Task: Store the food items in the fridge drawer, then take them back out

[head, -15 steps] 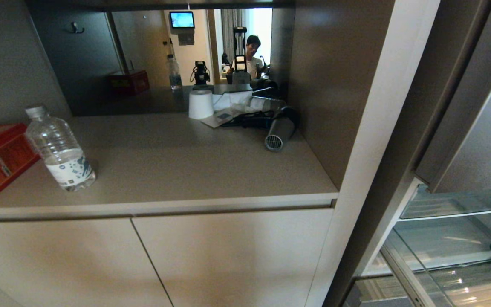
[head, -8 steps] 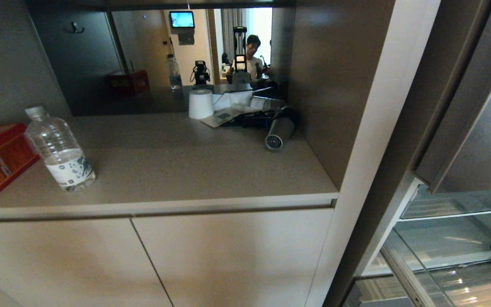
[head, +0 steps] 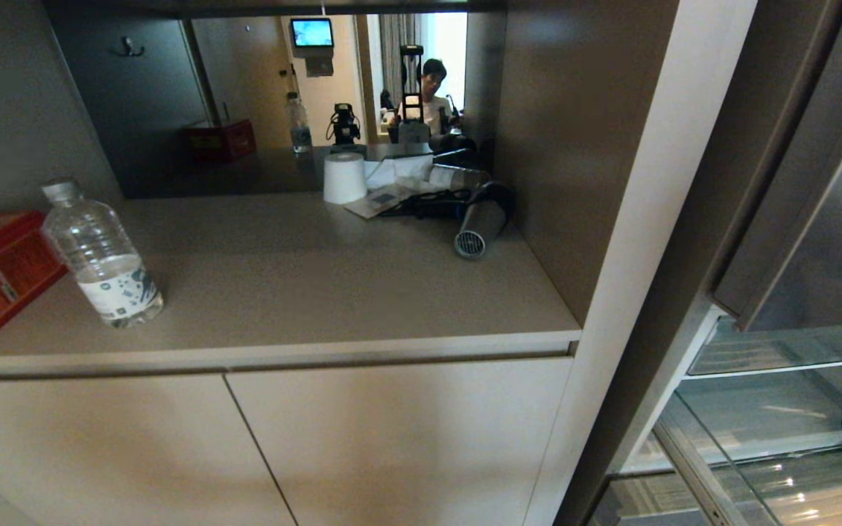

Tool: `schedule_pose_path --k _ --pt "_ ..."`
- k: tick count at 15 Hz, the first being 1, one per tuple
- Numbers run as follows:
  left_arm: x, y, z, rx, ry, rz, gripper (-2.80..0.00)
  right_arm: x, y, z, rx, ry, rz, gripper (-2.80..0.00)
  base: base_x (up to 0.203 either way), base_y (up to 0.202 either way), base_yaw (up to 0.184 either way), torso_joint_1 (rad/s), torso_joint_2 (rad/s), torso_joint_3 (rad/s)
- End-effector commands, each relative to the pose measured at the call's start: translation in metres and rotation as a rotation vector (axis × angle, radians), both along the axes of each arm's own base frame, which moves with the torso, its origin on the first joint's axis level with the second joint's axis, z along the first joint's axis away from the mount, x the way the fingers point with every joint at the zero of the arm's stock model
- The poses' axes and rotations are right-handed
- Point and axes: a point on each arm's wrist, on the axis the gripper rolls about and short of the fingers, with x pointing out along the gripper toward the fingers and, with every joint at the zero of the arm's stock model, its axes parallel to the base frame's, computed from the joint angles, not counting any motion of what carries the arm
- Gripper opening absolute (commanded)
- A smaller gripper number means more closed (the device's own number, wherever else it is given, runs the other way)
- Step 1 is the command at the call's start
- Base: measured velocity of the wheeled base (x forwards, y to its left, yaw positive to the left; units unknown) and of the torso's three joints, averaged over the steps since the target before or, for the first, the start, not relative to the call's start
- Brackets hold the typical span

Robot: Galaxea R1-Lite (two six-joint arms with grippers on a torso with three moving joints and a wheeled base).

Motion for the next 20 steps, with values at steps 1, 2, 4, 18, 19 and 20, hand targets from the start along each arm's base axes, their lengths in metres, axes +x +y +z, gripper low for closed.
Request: schedule_pose_path --k 1,2,4,18,19,20 --pt "0.000 0.000 0.000 -0.001 0.001 0.000 -2.80 0.008 -0.004 -0.008 0.011 0.023 -0.005 -2.80 0.000 0.000 0.000 0.000 0.00 0.000" --pt "0.000 0.000 0.000 -0.001 0.001 0.000 -2.80 0.014 -0.006 -0.012 0.006 0.012 -0.005 -2.80 0.000 0.000 0.000 0.000 0.00 0.000" --pt "0.000 0.000 0.000 -0.001 0.001 0.000 -2.80 0.021 -0.016 -0.023 0.007 0.015 -0.035 -2.80 0.000 0.000 0.000 0.000 0.00 0.000" --pt "0.000 0.000 0.000 0.001 0.001 0.000 -2.80 0.035 -0.037 -0.053 0.005 0.007 -0.033 0.00 0.000 0.000 0.000 0.000 0.00 0.000" --pt "0.000 0.000 0.000 0.001 0.001 0.000 -2.80 0.032 -0.040 -0.050 -0.006 -0.015 -0.045 0.00 0.000 0.000 0.000 0.000 0.00 0.000" --pt "0.000 0.000 0.000 0.001 0.001 0.000 -2.80 0.026 -0.042 -0.041 -0.028 -0.042 -0.056 0.00 0.000 0.000 0.000 0.000 0.00 0.000"
